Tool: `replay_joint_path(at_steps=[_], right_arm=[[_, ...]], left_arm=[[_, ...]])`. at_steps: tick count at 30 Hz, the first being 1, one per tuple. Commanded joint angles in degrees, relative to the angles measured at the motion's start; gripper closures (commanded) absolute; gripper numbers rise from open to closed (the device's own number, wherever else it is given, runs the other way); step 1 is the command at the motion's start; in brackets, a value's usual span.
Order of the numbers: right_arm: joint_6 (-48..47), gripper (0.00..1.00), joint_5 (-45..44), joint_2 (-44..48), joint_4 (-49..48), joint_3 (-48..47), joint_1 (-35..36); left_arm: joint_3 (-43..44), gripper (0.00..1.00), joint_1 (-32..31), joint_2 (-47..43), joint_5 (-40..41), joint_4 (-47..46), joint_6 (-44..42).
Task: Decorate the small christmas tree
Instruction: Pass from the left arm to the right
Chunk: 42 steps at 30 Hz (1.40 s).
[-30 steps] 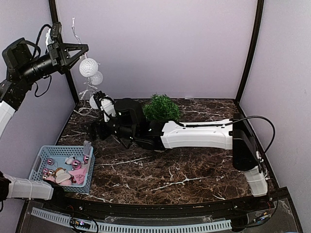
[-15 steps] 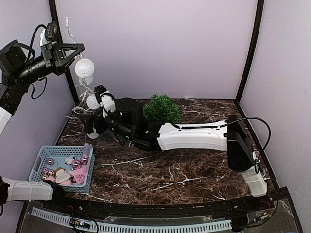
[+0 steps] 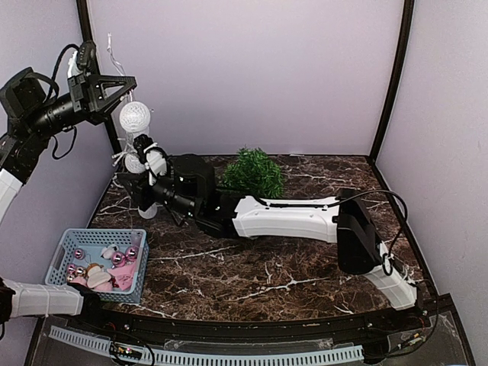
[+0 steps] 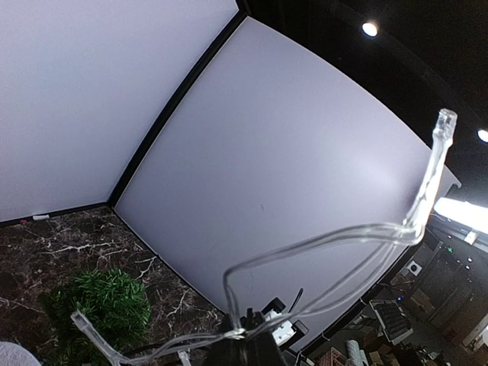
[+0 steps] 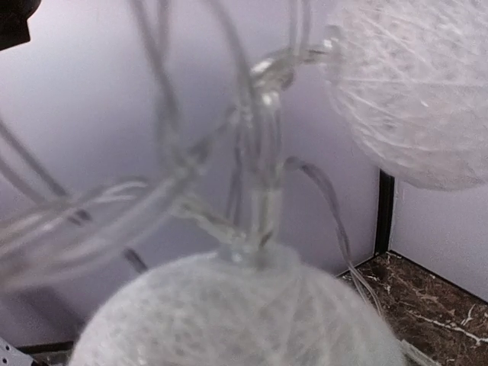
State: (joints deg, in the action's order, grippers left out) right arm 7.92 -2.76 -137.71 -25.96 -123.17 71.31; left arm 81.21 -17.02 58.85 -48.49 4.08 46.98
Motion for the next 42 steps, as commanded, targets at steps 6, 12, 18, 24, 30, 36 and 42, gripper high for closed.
replay_joint_path(at_steps=[6, 12, 18, 24, 30, 36, 42], right_arm=[[1.0, 1.00, 3.7, 13.3, -5.2, 8.3, 0.5], [2.8, 1.00, 6.0, 24.0, -8.6, 16.7, 0.8], [3.4, 1.00, 9.9, 33.3, -9.8, 23.7, 2.2], [-0.5, 1.00, 9.6, 42.4, -4.0, 30.5, 5.7], [-1.0, 1.00, 1.8, 52.7, 0.5, 41.1, 8.0], [-0.2, 1.00, -3.1, 60.4, 6.7, 46.5, 10.6], [1.5, 1.00, -9.6, 66.8, 9.4, 51.2, 13.4]], left_arm=[[-0.5, 1.00, -0.2, -3.8, 3.4, 4.1, -7.0], [-3.5, 1.00, -0.2, -5.0, 4.5, 7.0, -13.9], [-5.7, 0.92, -0.2, -6.6, 6.6, 7.2, -13.8], [-9.6, 0.89, -0.1, -7.8, 5.5, 7.5, -12.6], [-17.2, 0.57, -0.1, -10.2, 4.7, 9.9, -14.5], [-25.0, 0.20, -0.2, -14.8, 3.9, 13.3, -17.4], [-26.1, 0.14, -0.1, -16.6, 8.5, 22.9, -22.9]])
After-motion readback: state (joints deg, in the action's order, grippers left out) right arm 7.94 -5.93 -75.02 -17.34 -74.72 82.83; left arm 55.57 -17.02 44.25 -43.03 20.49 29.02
